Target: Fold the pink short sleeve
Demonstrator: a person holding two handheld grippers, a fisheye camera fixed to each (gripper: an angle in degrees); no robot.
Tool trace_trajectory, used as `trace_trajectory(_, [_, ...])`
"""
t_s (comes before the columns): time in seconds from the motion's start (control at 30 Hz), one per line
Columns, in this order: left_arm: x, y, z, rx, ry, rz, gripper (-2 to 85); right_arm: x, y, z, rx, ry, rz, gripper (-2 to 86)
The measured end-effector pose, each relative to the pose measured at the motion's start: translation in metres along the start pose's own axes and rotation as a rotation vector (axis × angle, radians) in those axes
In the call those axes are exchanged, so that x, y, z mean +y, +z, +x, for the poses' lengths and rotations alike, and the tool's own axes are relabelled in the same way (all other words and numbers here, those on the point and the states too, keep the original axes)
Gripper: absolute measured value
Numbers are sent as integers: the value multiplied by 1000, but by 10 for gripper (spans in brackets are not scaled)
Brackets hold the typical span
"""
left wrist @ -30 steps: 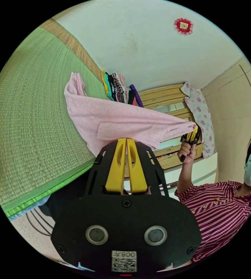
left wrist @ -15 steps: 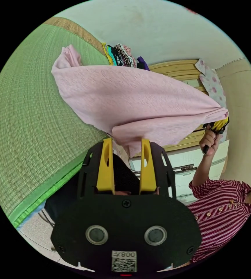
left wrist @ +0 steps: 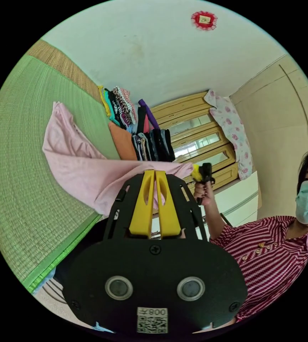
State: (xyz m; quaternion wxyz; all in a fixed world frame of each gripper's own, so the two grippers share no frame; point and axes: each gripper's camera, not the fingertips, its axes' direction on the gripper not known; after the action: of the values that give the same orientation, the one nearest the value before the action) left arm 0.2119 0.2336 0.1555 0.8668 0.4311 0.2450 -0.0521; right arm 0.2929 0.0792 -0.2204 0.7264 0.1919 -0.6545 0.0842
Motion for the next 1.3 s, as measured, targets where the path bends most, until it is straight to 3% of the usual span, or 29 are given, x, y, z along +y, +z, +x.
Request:
trace_trajectory(0.17, [-12,9,18,26,79,-43,3,0,-16,36,152,102,73,49])
trace_trajectory(0.27, [-18,20,26,10,121,-104,3,-12,-2,7,108,1,60,85])
trace_trajectory(0.5, [-29,33,37,54,180,-165,3,-72,102,-96,210,-397,-208,150])
trace_trajectory(0.57, [-33,35,43,63,214,-180,3,-85,118,-111,247,-471,-242,148])
trace_trajectory(0.7, [-38,35,51,18,267,-224,6,-117,127,-125,259,-499,-271,48])
trace_trajectory(0.8, [-40,14,52,10,304,-159,10,-137,109,-137,265,-498,-273,31])
trace_trajectory(1.03, [-26,-51,-2,-122,123,-7,47,-169,-18,-192,272,-569,-4,23])
trace_trajectory(1.3, [-1,-40,-54,-179,-28,-124,99,-208,-103,-225,221,-623,134,22])
